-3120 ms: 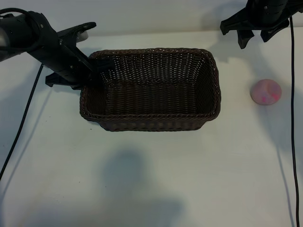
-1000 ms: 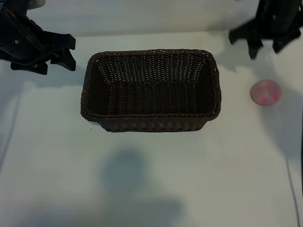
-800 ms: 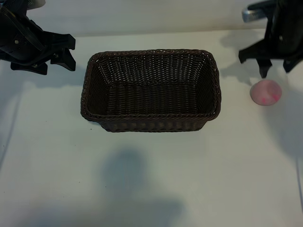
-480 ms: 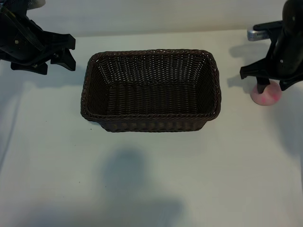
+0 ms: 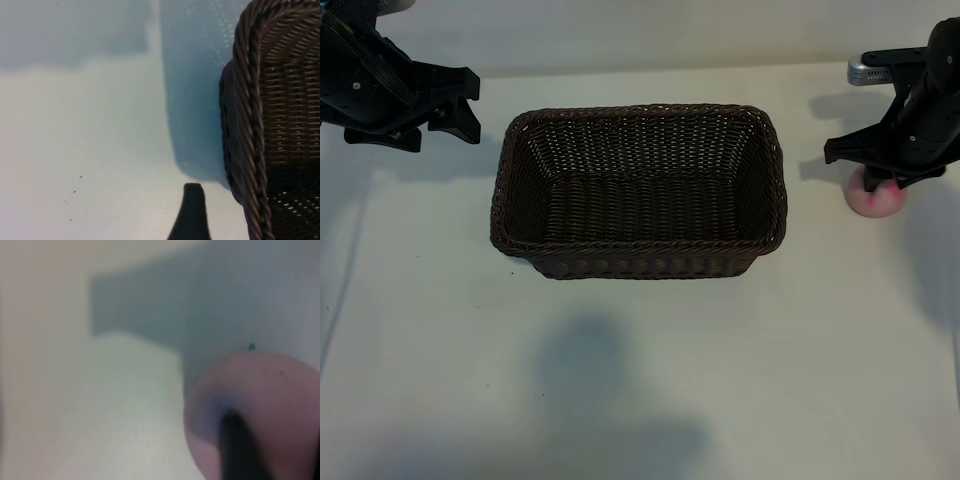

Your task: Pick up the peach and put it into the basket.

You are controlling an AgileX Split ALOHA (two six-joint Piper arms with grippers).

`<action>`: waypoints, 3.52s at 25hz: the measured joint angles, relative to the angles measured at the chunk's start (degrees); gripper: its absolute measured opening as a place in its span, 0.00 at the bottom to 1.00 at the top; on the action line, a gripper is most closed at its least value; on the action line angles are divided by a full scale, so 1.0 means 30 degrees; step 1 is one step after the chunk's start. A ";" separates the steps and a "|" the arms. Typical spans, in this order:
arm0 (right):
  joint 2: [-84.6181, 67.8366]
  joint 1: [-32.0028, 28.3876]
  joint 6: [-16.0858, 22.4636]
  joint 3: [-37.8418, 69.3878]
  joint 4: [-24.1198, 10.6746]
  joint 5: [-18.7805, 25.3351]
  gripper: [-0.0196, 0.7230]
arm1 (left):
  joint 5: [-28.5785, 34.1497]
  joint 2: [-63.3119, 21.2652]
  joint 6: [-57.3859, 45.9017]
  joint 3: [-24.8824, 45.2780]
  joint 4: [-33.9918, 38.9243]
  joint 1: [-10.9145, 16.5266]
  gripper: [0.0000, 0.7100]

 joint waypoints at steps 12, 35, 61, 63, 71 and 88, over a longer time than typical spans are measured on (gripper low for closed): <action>-0.0535 0.0000 -0.0576 -0.0956 0.0185 0.2388 0.08 | 0.0037 0.0000 0.0062 0.0000 -0.0019 0.0000 0.83; -0.5456 0.4899 -0.1023 -0.3605 0.2130 0.4735 0.08 | 0.0055 0.0000 0.0049 0.0000 -0.0019 0.0000 0.83; 0.0949 0.7111 -0.1441 -0.3702 0.2714 0.1175 0.20 | 0.0055 0.0000 0.0015 0.0000 -0.0019 0.0000 0.83; 0.0949 0.7111 -0.1548 -0.3728 0.2944 0.1148 0.31 | 0.0055 0.0000 0.0015 0.0000 -0.0019 0.0000 0.83; 0.0949 0.7111 -0.1762 -0.4858 0.3117 0.2717 0.80 | 0.0055 0.0000 0.0015 0.0000 -0.0019 0.0000 0.83; 0.0852 0.7111 -0.1691 -1.0999 0.0829 1.0020 0.76 | 0.0055 0.0000 0.0059 0.0000 -0.0019 0.0000 0.83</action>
